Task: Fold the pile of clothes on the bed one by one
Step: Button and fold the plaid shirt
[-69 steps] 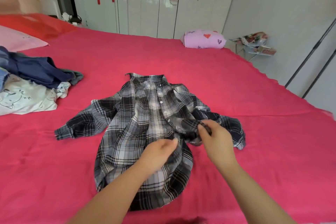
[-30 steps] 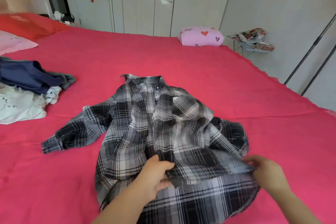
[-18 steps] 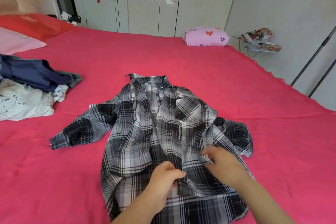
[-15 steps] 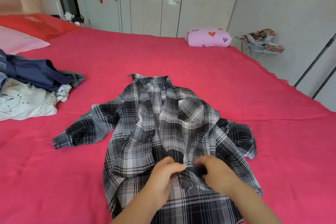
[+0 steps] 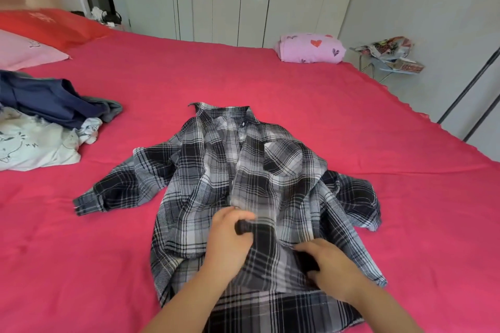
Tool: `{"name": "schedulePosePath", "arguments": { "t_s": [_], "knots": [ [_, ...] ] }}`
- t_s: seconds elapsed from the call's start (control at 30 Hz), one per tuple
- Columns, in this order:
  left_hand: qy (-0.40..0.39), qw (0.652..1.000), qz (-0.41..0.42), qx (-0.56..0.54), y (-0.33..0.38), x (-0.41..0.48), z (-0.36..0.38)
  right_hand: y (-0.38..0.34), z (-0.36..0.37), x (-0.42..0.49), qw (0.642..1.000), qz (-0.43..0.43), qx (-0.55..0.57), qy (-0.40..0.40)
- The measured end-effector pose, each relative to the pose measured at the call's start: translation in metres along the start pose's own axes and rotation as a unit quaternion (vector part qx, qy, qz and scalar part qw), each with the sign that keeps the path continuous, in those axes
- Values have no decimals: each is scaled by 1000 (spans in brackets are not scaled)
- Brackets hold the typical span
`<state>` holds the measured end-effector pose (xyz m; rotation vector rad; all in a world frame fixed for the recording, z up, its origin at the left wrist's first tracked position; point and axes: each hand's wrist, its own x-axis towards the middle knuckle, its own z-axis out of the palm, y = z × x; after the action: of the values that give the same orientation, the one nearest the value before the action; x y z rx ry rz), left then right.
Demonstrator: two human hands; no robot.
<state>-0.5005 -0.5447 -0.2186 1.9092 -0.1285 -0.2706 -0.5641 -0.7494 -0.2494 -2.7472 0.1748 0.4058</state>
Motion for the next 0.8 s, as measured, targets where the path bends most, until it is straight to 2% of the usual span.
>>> {"name": "schedulePosePath", "arguments": {
  "t_s": [0.07,0.17,0.2,0.27,0.33,0.37,0.47,0.53,0.57,0.63,0.7,0.8],
  "knots": [
    [1,984,55,171,-13,-9,-5,5,-1,-6,998,8,-61,-5],
    [-36,955,75,285,-29,-23,-3,19,-5,-19,986,24,-157,-48],
    [-40,952,82,293,-31,-25,-2,22,-5,-21,985,14,-170,-27],
    [-40,953,94,285,-31,-26,0,30,-8,-26,983,-13,-161,91],
    [-35,954,122,273,-30,-26,1,36,-18,-35,974,37,-144,168],
    [-23,952,141,271,-31,-26,0,41,-24,-39,970,74,-148,180],
    [37,929,166,329,-39,-25,-14,56,-35,-47,956,147,-216,133],
    [69,905,148,392,-51,-24,-28,54,-35,-46,958,126,-247,74],
    [73,893,121,427,-58,-23,-35,49,-36,-45,961,116,-246,53],
    [74,876,69,472,-69,-23,-48,30,-38,-39,964,113,-233,63],
    [82,877,52,471,-76,-23,-60,5,-40,-29,975,102,-169,103],
    [86,878,52,468,-79,-20,-76,-46,-32,-7,991,27,-43,127]
  ]
}}
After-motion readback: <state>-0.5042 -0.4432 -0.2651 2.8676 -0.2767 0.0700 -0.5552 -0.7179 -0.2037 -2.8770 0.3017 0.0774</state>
